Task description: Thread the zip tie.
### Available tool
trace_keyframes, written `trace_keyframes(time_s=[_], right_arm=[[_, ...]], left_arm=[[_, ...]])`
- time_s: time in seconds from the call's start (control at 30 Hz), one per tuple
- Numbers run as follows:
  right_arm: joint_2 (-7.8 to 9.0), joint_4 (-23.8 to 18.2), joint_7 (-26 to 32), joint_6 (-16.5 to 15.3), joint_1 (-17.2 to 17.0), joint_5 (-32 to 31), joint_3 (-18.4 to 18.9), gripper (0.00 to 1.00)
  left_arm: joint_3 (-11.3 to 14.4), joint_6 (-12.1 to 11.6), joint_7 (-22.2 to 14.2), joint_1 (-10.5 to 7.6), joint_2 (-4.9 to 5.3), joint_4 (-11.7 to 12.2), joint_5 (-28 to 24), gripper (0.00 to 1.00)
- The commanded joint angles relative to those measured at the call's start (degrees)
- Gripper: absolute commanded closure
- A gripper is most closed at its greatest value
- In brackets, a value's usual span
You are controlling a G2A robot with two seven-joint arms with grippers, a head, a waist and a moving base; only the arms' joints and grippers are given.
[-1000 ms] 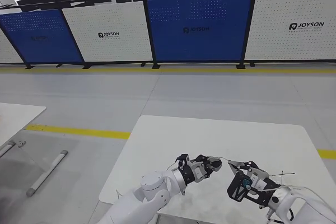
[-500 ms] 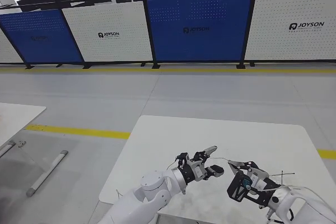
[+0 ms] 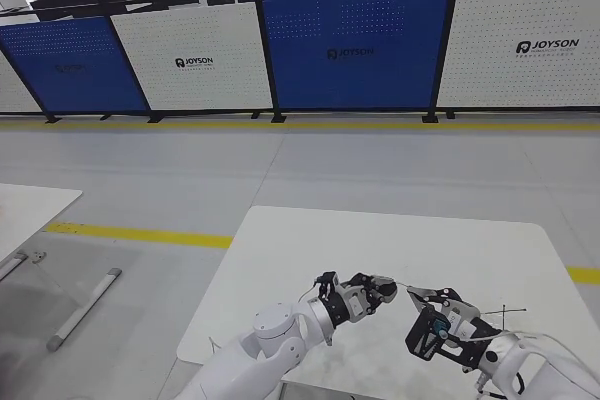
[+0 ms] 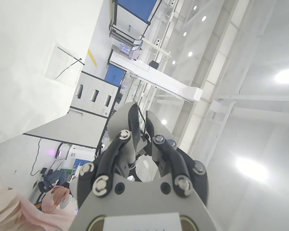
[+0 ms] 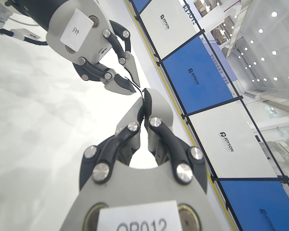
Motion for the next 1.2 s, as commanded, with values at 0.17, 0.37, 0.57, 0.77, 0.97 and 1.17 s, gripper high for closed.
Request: trace_keyframes(time_s=[0.17, 0.37, 0.57, 0.77, 0.97, 1.17], right_arm=[[-0.19, 0.28, -0.33, 0.14, -0.28, 0.11, 0.06, 0.93], [-0.58, 0.87, -0.16, 0.00, -0.74, 2.56, 1.36, 0.00], [-0.69, 4.04, 0.20, 2.56, -4.29, 17.08, 7.61, 0.00], [-0.93, 6.63, 10.13, 0.00, -3.61, 38.22, 10.01, 0.00], [-0.93, 6.63, 10.13, 0.00, -3.61, 38.22, 10.01, 0.00], [-0.93, 6.63, 10.13, 0.00, -3.61, 38.22, 10.01, 0.00]], left_arm=[[-0.08, 0.39, -0.48, 0.26, -0.10, -0.28, 0.51, 1.00], [-0.03, -0.88, 0.28, 0.61, -0.15, -0.24, 3.24, 1.00], [-0.13, -2.12, -0.69, 1.36, 0.19, 0.09, 9.10, 1.00], [1.45, -7.55, 1.49, 2.87, 0.45, -0.79, 21.89, 1.00], [2.65, -9.99, 3.52, 3.89, 0.24, -1.18, 25.07, 1.00], [2.65, -9.99, 3.52, 3.89, 0.24, -1.18, 25.07, 1.00]])
